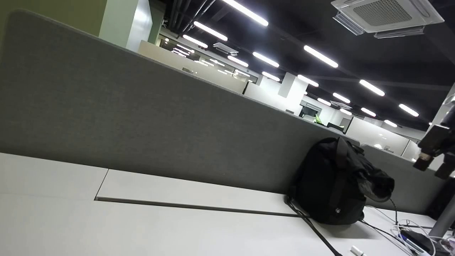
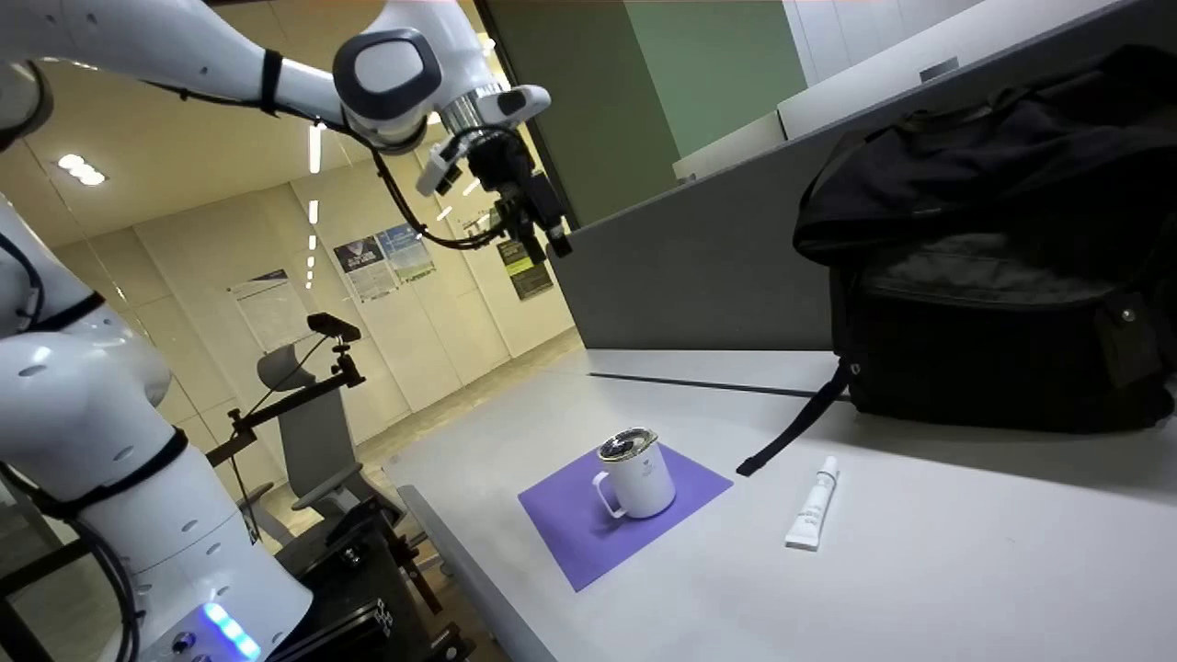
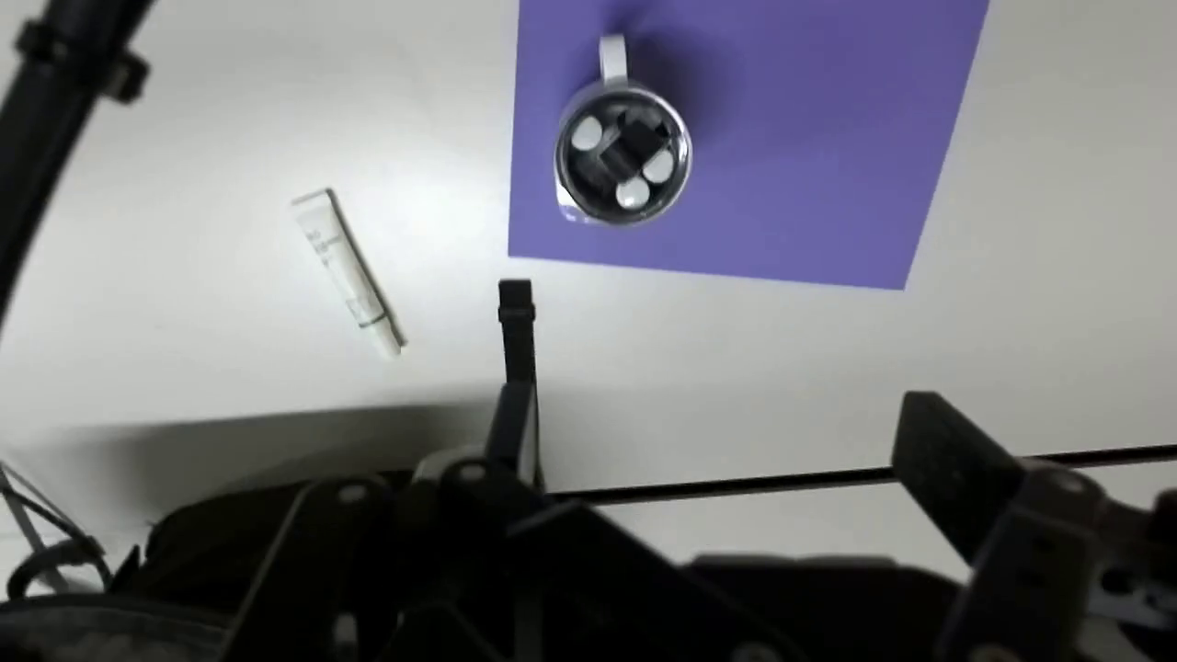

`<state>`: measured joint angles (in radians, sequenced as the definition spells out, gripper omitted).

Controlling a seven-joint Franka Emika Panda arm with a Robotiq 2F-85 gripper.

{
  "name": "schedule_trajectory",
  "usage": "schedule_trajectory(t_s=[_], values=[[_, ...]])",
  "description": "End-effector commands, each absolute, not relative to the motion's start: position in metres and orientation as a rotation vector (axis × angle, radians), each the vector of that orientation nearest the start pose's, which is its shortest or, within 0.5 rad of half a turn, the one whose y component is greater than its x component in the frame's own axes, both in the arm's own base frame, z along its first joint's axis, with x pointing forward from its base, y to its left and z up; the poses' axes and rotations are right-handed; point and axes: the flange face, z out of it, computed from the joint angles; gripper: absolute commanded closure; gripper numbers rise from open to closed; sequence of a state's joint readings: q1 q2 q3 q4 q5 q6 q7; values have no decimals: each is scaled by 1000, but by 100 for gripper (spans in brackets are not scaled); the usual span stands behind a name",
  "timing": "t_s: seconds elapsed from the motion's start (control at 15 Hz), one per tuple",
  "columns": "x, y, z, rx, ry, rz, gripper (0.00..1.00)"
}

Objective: Close the sliding lid on the travel mug

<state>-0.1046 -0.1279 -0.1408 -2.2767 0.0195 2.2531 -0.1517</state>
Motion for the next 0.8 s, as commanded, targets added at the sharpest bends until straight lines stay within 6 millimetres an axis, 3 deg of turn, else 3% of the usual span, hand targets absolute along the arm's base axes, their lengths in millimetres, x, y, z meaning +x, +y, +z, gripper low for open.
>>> schedule_trajectory(t_s=[0.0, 0.33, 0.4, 0.47, 0.6, 0.73], values=[[535, -113, 372, -3163, 27, -176, 0], [544, -99, 294, -3227, -28, 30, 0], [542, -100, 290, -3257, 46, 92, 0], [536, -99, 291, -3212, -39, 29, 0], [537, -99, 279, -3236, -10, 79, 0], [538, -99, 280, -3237, -4, 85, 0]])
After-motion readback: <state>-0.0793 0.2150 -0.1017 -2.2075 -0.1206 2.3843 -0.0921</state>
